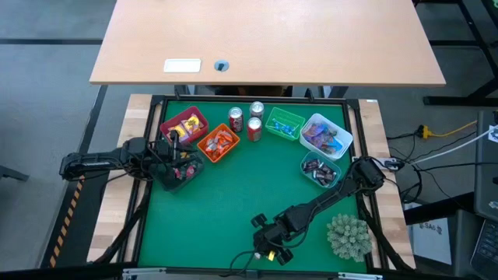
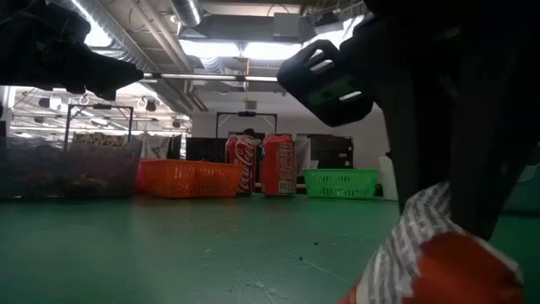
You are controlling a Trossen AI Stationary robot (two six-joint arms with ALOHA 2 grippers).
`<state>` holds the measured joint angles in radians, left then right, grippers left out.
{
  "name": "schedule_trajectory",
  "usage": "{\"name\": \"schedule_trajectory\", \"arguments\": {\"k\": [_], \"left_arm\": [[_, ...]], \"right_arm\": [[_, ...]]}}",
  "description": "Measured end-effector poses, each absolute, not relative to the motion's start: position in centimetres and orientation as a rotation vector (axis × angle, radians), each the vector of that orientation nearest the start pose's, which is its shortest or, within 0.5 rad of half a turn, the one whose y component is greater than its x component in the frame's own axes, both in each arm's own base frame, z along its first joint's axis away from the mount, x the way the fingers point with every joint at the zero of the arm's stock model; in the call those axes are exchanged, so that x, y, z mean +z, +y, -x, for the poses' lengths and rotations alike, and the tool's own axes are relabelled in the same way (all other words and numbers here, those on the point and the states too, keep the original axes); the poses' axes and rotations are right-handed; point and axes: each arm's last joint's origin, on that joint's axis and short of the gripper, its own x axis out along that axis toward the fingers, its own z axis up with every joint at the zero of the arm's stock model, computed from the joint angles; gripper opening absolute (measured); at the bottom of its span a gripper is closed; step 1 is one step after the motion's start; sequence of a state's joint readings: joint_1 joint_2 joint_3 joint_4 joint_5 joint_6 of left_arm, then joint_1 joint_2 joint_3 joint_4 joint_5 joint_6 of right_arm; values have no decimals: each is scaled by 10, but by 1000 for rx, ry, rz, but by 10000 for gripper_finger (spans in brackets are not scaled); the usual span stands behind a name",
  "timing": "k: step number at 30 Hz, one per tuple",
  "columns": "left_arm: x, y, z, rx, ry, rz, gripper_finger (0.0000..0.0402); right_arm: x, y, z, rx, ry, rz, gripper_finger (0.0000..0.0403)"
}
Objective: Sort candy
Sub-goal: Put the orange chocolate into the orange bin
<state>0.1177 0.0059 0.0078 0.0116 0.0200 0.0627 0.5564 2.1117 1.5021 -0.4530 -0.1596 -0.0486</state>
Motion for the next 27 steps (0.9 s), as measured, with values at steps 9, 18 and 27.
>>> {"name": "schedule_trajectory", "arguments": {"k": [9, 18, 27], "left_arm": [[167, 11, -97, 98, -10, -65, 114], [167, 11, -97, 97, -9, -82, 114], [167, 11, -97, 97, -8, -81, 114]], "right_arm": [[170, 232, -377, 659, 1062, 250, 30], [235, 195, -414, 395, 996, 336, 6], [265, 108, -458, 37, 836, 379, 20]]}}
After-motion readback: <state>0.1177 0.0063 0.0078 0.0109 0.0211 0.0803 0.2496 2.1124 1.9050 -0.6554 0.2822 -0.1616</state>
